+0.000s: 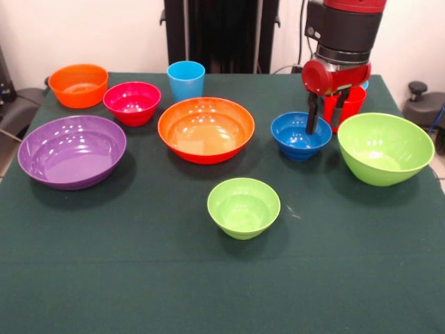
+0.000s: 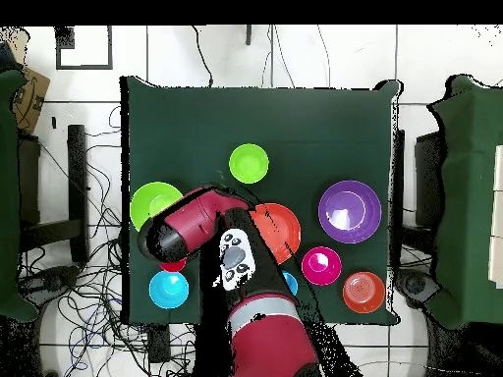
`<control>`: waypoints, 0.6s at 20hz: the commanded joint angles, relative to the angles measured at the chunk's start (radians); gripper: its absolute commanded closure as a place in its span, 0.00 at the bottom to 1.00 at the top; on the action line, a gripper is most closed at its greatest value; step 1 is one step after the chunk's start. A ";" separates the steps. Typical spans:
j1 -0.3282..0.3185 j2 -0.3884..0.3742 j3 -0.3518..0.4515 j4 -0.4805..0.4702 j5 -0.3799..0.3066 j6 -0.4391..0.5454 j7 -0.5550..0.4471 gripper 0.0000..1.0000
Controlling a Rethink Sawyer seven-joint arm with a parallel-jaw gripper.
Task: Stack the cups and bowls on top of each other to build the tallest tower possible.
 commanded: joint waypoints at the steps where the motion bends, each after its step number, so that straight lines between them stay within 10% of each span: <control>1: -0.015 0.030 0.055 0.002 -0.043 -0.045 -0.010 0.00; 12: -0.089 -0.008 0.150 0.039 0.008 0.056 -0.114 0.00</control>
